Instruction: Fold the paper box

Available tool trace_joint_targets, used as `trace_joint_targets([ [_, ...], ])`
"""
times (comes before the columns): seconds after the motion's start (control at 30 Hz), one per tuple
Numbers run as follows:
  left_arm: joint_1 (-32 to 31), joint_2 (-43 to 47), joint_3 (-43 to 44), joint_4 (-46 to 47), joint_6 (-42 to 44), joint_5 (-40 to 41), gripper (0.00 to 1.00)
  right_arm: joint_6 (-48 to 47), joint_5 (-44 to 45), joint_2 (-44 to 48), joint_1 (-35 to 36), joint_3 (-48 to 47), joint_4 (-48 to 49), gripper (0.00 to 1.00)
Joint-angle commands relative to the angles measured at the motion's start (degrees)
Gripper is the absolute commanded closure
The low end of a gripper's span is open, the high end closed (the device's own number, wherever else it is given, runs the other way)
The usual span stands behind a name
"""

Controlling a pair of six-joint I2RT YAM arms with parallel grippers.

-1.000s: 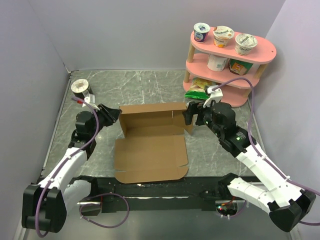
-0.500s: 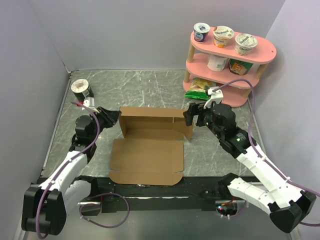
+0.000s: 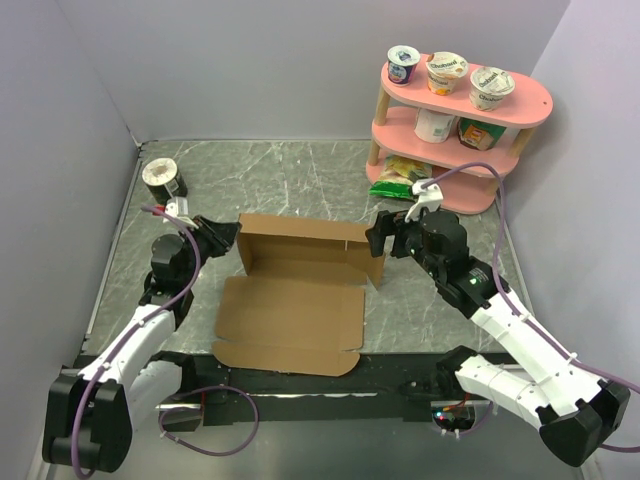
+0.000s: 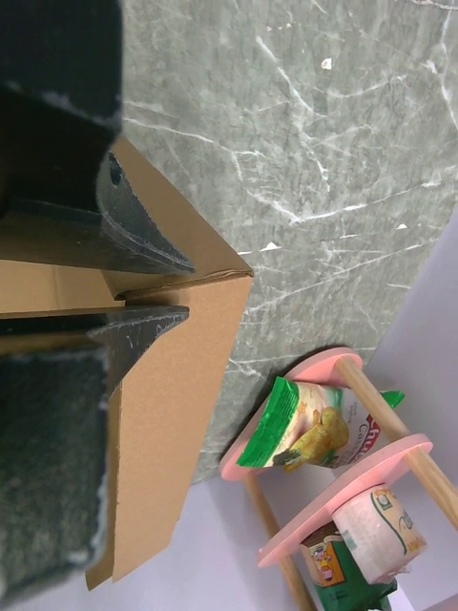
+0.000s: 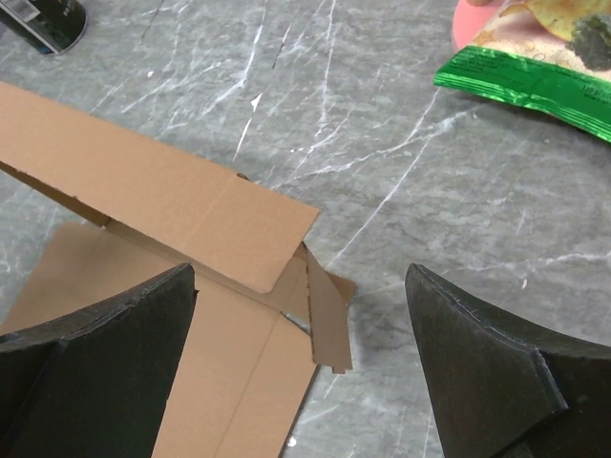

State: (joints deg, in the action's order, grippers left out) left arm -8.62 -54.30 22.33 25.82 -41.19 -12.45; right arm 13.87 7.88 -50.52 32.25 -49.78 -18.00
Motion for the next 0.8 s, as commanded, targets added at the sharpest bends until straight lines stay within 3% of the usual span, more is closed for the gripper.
trace_joint_targets([
  [0.0, -0.34, -0.81, -4.57, -17.73, 3.48, 3.65, 0.77, 1.33, -0.32, 1.21, -0.17, 0.82, 2.0, 0.03],
  [0.33, -1.48, 3.68, -6.51, -16.6, 3.31, 4.45, 0.72, 6.34, -4.19, 1.13, 0.18, 2.06, 3.59, 0.06],
  [0.43, -1.48, 4.29, -5.72, -15.28, 2.96, 3.83, 0.54, 7.31, -4.28, 1.13, 0.09, 1.35, 2.71, 0.06],
  [0.47, -1.48, 4.38, -4.85, -15.19, 3.22, 4.18, 0.39, 7.75, -4.28, 1.3, 0.09, 1.09, 2.53, 0.06],
  [0.53, -1.48, 4.73, -3.79, -14.93, 3.48, 4.8, 0.27, 7.93, -3.84, 1.48, 0.09, 0.91, 1.57, 0.06],
  [0.57, -1.48, 4.99, -2.48, -14.75, 3.66, 5.32, 0.16, 8.02, -3.49, 1.65, 0.09, 0.3, 1.04, 0.06],
  [0.67, -1.48, 6.22, -0.45, -13.7, 4.27, 6.29, 0.02, 8.54, -2.87, 2.27, 0.09, -0.67, -0.98, 0.06],
  [0.77, -1.48, 8.42, -1.14, -10.99, 4.45, 6.64, 0.04, 9.77, -3.83, 3.58, 0.18, -0.76, -1.51, 0.07],
])
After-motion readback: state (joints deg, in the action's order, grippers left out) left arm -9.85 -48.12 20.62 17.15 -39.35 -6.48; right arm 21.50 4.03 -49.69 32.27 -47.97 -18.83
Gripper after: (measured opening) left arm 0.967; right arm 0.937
